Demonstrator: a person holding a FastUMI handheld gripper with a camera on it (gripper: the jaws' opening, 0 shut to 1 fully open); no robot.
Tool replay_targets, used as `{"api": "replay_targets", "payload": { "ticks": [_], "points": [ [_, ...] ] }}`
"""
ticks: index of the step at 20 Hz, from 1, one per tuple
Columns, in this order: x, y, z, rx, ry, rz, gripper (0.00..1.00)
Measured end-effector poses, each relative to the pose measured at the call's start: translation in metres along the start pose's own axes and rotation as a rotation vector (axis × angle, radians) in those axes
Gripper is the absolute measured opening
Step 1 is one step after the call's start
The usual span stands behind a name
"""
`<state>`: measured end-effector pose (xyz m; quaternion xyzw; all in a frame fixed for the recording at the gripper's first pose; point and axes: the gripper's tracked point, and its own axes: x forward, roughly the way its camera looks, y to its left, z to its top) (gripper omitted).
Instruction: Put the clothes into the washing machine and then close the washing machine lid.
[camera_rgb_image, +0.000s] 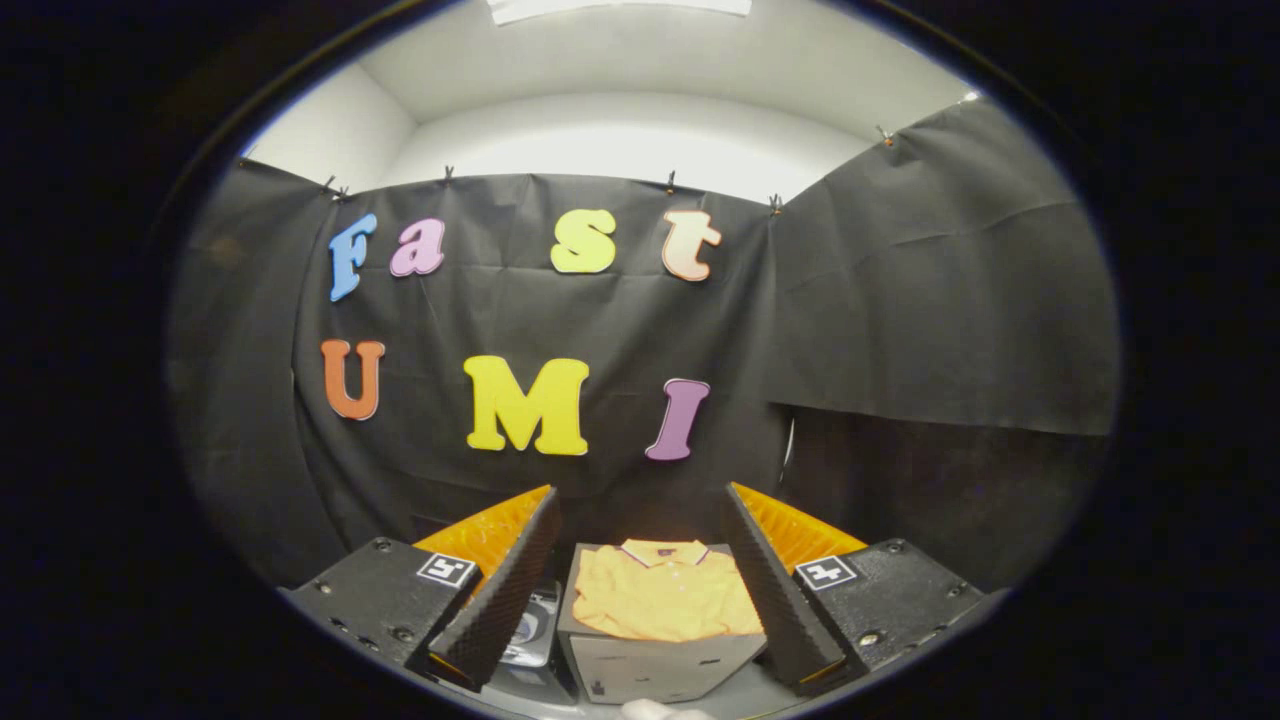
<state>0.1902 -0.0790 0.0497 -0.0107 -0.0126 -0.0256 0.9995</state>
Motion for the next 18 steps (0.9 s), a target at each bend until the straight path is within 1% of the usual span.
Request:
{"api": "replay_targets", "payload": {
  "ticks": [3,8,14,18],
  "points": [
    [0.050,-0.012,-0.008,0.004,0.019,0.017,1.00],
    [0.138,-0.028,-0.049,0.024,0.124,0.045,1.00],
    [0.227,-0.036,-0.134,0.057,0.318,0.074,1.00],
    [0.277,-0.043,-0.192,0.051,0.428,0.066,1.00]
  ]
}}
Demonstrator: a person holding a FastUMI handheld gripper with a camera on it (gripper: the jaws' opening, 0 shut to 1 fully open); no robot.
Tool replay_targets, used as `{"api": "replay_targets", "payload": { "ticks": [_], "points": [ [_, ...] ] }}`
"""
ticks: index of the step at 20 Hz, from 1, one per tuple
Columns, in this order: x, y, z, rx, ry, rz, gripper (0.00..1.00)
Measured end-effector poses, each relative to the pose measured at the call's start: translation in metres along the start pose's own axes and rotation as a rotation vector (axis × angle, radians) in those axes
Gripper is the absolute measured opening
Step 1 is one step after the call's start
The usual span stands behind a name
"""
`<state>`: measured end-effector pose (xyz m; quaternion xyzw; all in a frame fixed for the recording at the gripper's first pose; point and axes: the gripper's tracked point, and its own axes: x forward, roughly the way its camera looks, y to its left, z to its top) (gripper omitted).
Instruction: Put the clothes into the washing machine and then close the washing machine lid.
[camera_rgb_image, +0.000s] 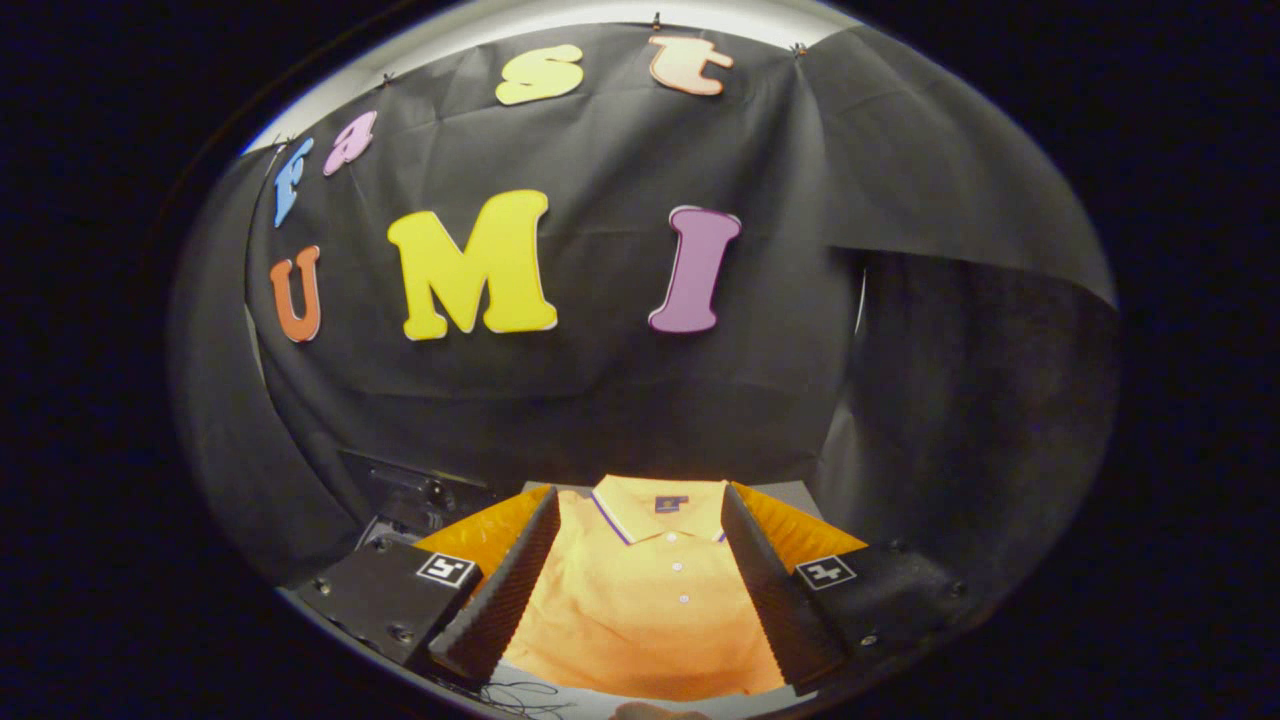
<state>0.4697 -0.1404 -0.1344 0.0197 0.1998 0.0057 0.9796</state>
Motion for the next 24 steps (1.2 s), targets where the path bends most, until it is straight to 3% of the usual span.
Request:
{"api": "replay_targets", "payload": {
  "ticks": [3,11,17,24],
  "points": [
    [0.043,-0.010,-0.033,0.002,0.102,-0.017,1.00],
    [0.103,-0.022,-0.085,0.031,0.269,-0.035,1.00],
    [0.119,-0.031,-0.111,0.055,0.392,-0.050,1.00],
    [0.116,-0.030,-0.115,-0.038,0.442,-0.063,0.98]
  ]
}}
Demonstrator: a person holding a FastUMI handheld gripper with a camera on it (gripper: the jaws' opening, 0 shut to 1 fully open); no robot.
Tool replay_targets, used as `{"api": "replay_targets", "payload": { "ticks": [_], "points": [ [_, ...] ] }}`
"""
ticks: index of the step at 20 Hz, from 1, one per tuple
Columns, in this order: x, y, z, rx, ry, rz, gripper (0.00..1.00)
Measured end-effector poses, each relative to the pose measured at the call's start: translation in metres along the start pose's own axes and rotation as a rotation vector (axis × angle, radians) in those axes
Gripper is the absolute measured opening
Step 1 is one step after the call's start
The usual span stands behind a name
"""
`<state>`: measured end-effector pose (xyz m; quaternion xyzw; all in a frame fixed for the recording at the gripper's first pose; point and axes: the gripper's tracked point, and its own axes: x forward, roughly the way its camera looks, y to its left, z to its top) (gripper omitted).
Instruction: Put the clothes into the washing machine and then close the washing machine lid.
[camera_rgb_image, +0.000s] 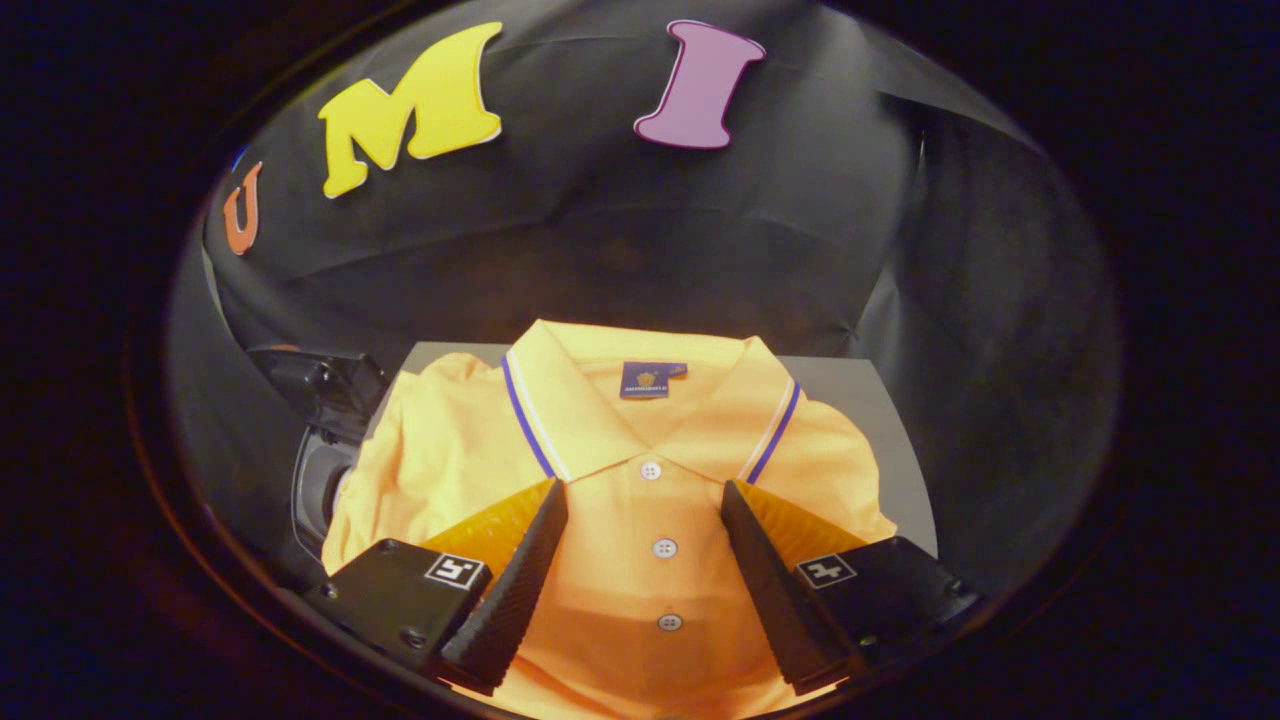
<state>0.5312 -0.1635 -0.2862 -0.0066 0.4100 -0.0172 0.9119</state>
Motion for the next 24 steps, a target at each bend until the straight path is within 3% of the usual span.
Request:
{"api": "replay_targets", "payload": {
  "ticks": [3,5,12,16,24],
  "points": [
    [0.000,0.003,-0.001,-0.013,0.035,0.002,0.96],
    [-0.002,0.006,0.000,-0.007,0.028,0.005,0.87],
    [-0.005,0.014,0.002,-0.023,-0.032,0.001,0.30],
    [-0.004,0.015,0.003,-0.010,-0.064,0.002,0.11],
    [-0.053,0.023,0.012,0.066,-0.110,0.094,0.07]
  ]
}}
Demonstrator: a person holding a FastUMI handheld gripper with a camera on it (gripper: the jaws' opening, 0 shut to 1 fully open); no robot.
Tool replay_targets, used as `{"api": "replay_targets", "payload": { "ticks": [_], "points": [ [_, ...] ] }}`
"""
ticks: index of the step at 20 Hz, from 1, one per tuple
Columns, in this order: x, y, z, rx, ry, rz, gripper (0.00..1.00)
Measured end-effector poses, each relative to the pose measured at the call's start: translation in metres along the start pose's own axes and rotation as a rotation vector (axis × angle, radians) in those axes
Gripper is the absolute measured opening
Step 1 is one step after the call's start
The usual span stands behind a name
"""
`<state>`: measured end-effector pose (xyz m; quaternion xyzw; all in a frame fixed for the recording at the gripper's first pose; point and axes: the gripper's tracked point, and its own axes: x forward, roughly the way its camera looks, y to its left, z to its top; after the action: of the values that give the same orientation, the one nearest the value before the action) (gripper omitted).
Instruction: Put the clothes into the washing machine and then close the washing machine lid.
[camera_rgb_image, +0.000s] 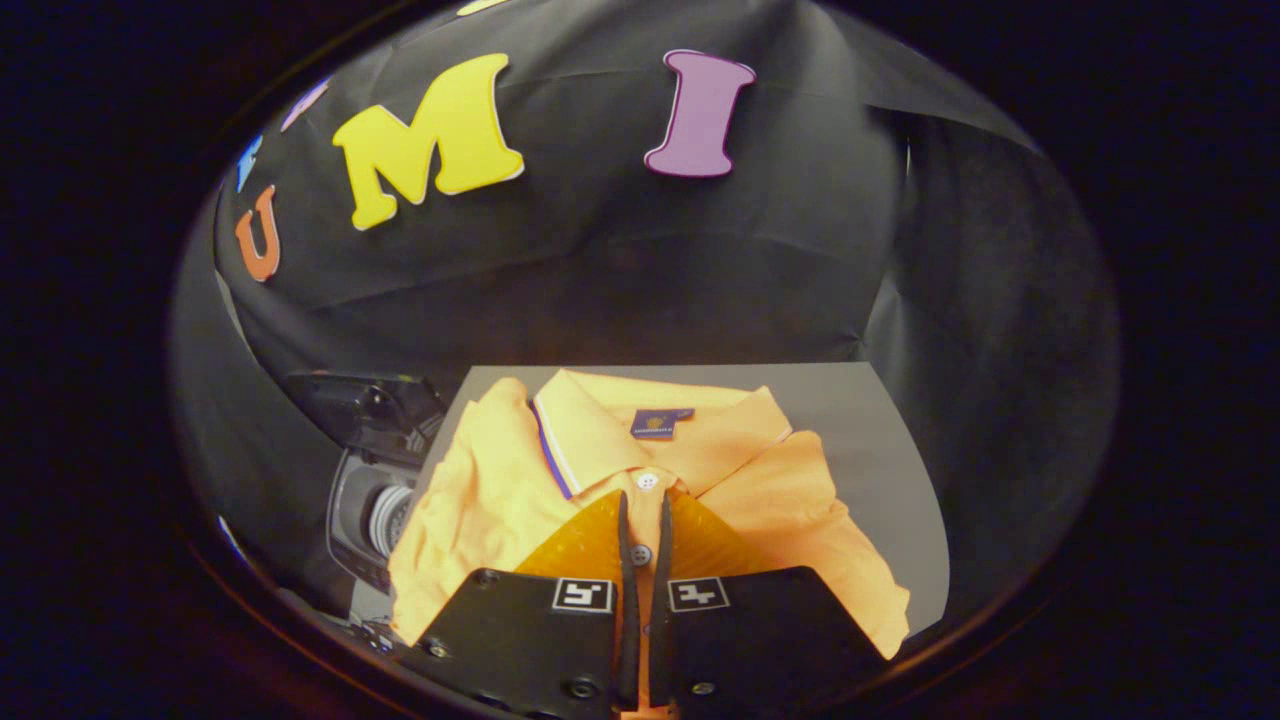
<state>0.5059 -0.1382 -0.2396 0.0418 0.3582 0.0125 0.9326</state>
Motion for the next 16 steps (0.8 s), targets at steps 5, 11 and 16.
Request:
{"api": "replay_targets", "payload": {
  "ticks": [5,11,16],
  "points": [
    [-0.049,0.016,0.017,0.040,-0.067,0.041,0.07],
    [-0.116,0.055,0.030,0.045,-0.140,0.075,0.07],
    [-0.170,0.104,0.037,0.009,-0.205,0.101,0.07]
  ]
}}
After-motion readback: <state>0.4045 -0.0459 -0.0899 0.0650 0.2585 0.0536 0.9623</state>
